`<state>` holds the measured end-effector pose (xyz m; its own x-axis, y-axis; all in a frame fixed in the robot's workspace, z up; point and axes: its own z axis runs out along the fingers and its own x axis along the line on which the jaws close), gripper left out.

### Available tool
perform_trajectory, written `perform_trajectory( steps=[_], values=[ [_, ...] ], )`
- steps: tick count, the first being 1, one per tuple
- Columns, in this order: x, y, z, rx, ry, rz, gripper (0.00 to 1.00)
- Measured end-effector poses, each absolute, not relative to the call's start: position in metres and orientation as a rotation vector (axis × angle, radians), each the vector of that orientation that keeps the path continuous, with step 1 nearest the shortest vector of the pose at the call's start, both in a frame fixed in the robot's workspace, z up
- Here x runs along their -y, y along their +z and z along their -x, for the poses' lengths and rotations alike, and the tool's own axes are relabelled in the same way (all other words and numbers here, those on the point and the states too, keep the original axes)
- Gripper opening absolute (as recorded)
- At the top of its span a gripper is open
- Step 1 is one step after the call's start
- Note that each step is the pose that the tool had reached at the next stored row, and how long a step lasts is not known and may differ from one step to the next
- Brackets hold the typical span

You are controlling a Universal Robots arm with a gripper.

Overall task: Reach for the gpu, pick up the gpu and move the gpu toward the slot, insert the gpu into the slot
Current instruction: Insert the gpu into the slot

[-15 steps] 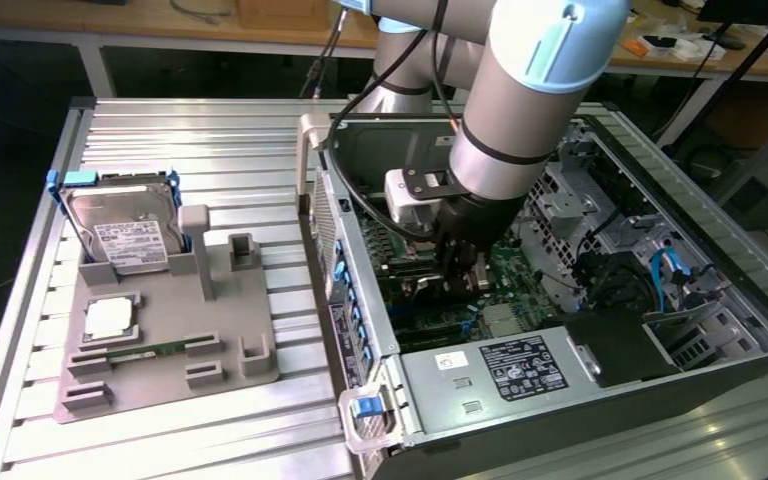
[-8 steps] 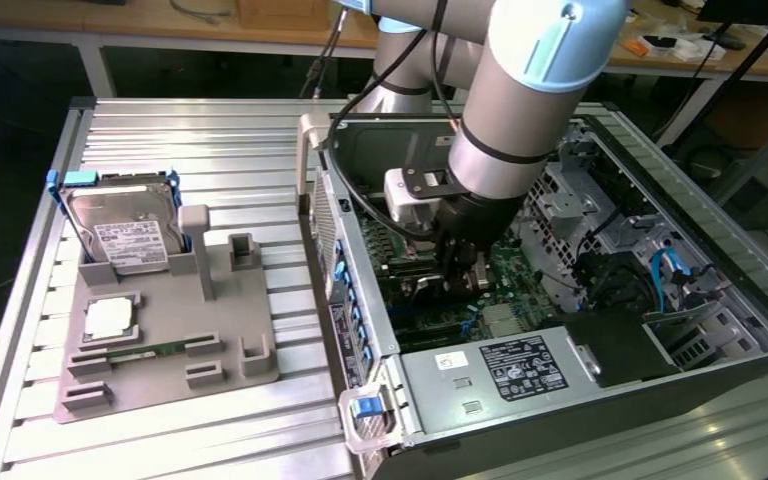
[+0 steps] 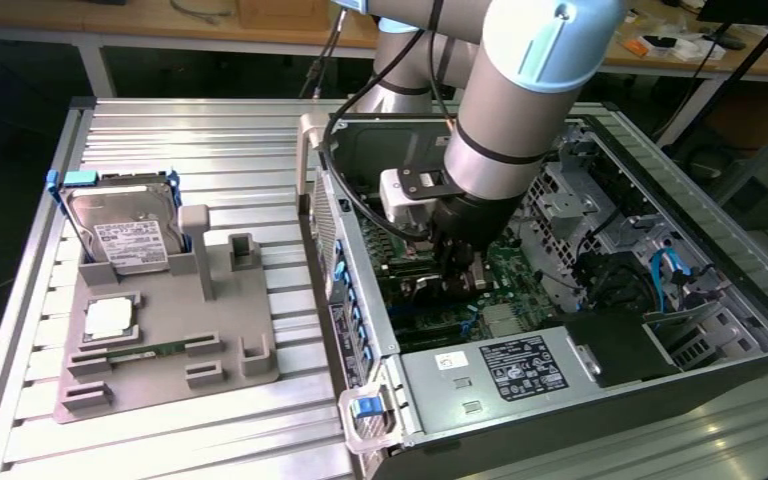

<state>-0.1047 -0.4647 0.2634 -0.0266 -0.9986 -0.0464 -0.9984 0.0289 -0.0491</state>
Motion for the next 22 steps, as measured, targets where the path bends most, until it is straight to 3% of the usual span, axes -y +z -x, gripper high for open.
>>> perform_trajectory(
  steps=[22],
  values=[
    [0.4646, 0.2652, 0.1061, -2.204, -0.004, 2.143, 0.27]
  ],
)
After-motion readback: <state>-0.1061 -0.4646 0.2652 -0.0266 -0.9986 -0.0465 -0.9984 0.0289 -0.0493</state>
